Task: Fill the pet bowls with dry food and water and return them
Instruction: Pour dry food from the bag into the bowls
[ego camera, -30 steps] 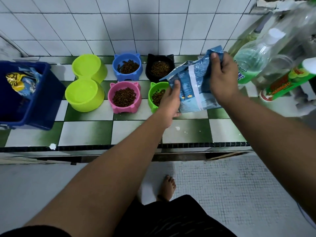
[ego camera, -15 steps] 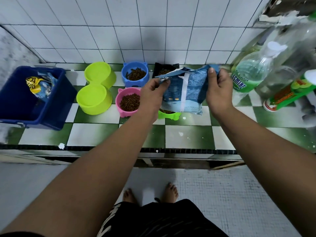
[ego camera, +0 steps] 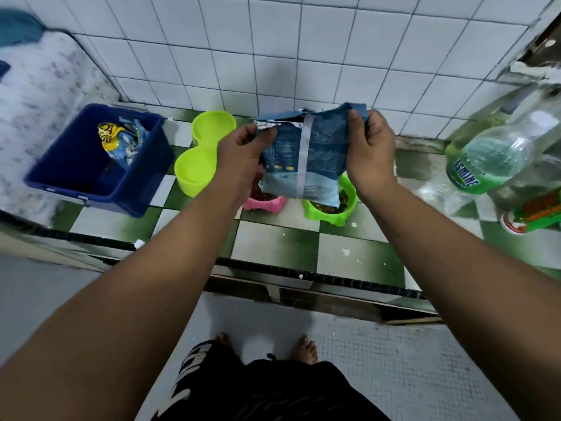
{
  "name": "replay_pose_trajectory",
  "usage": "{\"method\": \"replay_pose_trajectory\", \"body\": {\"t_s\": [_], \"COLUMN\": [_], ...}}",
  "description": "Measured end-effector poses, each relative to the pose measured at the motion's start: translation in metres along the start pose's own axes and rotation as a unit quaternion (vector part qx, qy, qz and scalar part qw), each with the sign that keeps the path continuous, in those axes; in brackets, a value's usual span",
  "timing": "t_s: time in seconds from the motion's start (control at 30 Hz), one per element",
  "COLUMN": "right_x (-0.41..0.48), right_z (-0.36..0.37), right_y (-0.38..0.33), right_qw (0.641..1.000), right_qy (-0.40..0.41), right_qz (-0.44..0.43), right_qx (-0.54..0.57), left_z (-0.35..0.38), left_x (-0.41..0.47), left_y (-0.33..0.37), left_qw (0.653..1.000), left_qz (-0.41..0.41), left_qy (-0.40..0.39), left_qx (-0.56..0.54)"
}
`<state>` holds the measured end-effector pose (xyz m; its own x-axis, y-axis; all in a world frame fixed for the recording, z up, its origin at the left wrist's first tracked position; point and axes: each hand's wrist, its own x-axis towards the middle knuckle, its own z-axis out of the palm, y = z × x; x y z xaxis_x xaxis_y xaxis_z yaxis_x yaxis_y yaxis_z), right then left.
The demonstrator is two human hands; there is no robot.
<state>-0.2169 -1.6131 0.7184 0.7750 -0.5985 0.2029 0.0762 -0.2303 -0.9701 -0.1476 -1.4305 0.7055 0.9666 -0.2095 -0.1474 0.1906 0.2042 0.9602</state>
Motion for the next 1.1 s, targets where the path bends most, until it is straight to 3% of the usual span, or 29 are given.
{"method": "replay_pose_trajectory", "body": {"t_s": [0.33,0.57,0.97,1.1], "right_x": [-0.008,-0.024,-0.031,-0.03], "right_z": [0.201,0.327,0.415,0.429], "right_y": [-0.055,-0.087,-0.054,-0.033], "right_qw": [0.995,0.997,0.994,0.99], "right_qy": [-0.074,-0.055,-0.103,-0.122], "right_qz": [-0.072,-0.06,0.038,0.047], "right_qx": [-0.005,0.0,0.009,-0.047], "left_z": [-0.186,-0.295,-0.382,-0.394], "left_x": [0.041,0.074,0.116,0.127], "left_y": [0.099,0.152,0.137,0.122], "left_qw": [0.995,0.995,0.989,0.982], "left_qz": [0.051,0.046,-0.028,-0.044], "left_qy": [0.086,0.086,0.127,0.158], "left_qx": [0.008,0.008,0.068,0.092]}}
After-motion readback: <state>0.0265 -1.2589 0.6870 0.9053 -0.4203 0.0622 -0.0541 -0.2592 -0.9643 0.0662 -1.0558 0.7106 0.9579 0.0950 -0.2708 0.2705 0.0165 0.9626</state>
